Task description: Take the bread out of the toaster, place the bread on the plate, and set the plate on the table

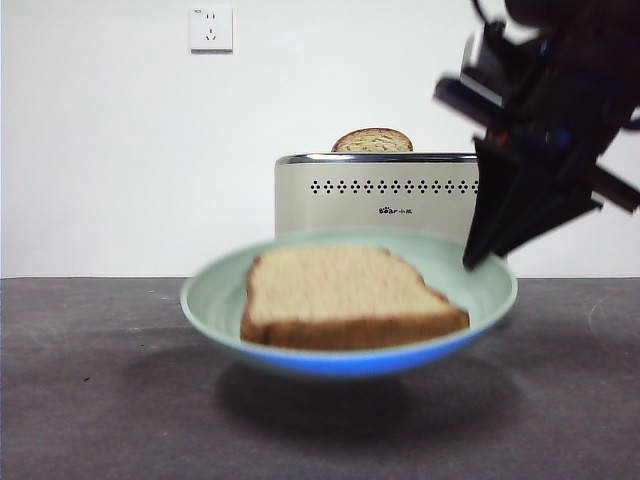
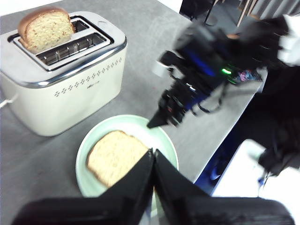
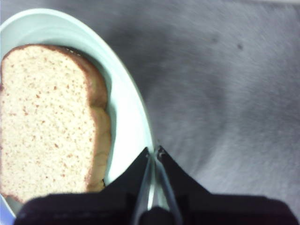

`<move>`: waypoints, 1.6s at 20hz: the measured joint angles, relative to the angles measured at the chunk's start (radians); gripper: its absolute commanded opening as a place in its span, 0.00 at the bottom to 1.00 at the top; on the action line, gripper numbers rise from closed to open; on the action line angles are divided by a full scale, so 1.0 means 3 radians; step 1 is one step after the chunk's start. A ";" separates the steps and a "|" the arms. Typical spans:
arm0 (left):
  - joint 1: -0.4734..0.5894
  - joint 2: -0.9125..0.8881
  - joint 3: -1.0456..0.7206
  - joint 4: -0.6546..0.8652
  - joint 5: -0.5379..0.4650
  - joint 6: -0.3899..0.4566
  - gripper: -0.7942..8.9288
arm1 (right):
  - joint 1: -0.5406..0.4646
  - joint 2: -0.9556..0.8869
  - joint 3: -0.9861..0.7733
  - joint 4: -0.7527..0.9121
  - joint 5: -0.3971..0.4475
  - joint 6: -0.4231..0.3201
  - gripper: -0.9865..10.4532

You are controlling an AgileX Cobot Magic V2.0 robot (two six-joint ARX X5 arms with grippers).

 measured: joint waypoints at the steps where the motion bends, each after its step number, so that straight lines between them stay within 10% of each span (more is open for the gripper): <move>1: -0.0034 -0.0037 0.0000 -0.0055 -0.0042 0.0032 0.07 | -0.0027 0.0090 0.0000 0.0038 -0.0001 0.0008 0.07; 15: -0.0328 -0.0065 0.0000 -0.0168 -0.0141 0.0088 0.07 | -0.0093 0.0749 -0.0001 0.0383 -0.0202 0.0099 0.08; 24: -0.0328 -0.0065 0.0000 -0.0212 -0.0141 0.0088 0.07 | -0.0093 0.0732 -0.0001 0.0481 -0.0200 0.0099 0.43; 32: -0.0328 -0.0065 0.0000 -0.0212 -0.0142 0.0088 0.07 | -0.0085 -0.0576 0.0000 -0.0009 -0.0206 0.0041 0.42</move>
